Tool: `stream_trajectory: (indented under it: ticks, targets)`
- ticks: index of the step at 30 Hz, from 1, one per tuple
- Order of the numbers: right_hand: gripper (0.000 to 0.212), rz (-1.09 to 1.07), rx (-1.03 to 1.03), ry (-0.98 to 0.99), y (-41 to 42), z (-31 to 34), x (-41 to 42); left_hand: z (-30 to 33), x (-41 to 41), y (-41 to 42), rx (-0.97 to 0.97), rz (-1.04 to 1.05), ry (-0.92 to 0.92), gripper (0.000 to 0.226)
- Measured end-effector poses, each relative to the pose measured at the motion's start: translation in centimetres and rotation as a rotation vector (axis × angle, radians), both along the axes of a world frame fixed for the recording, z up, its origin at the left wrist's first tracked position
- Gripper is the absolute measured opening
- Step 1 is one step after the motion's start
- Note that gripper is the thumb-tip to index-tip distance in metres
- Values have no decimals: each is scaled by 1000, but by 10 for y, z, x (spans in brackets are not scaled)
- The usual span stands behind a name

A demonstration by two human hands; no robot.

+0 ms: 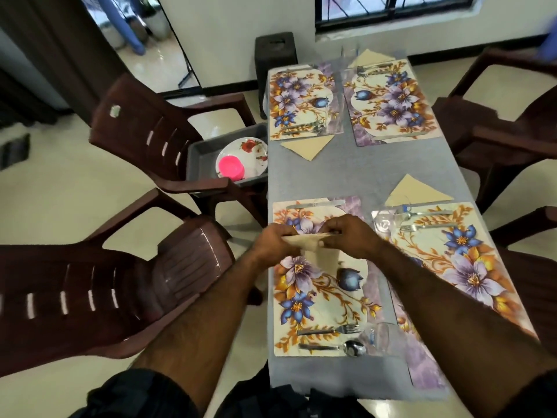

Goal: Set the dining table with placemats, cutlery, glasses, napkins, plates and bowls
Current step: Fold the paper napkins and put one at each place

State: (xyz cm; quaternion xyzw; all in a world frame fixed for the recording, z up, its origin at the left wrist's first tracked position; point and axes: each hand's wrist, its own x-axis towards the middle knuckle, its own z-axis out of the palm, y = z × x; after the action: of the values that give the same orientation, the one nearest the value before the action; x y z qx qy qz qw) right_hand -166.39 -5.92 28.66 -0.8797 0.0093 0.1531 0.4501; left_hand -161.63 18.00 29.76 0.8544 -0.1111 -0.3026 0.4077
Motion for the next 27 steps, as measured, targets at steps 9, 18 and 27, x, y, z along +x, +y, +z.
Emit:
stream_trajectory:
  ticks: [9, 18, 27]
  targets:
    - [12, -410, 689, 105, 57, 55, -27, 51, -38, 28, -574, 361, 266, 5]
    - [10, -533, 729, 56, 88, 75, -70, 72, -44, 80, -506, 193, 100, 13]
    - [18, -606, 612, 4, 187, 87, -123, 71, -60, 170, -309, -244, 89, 14]
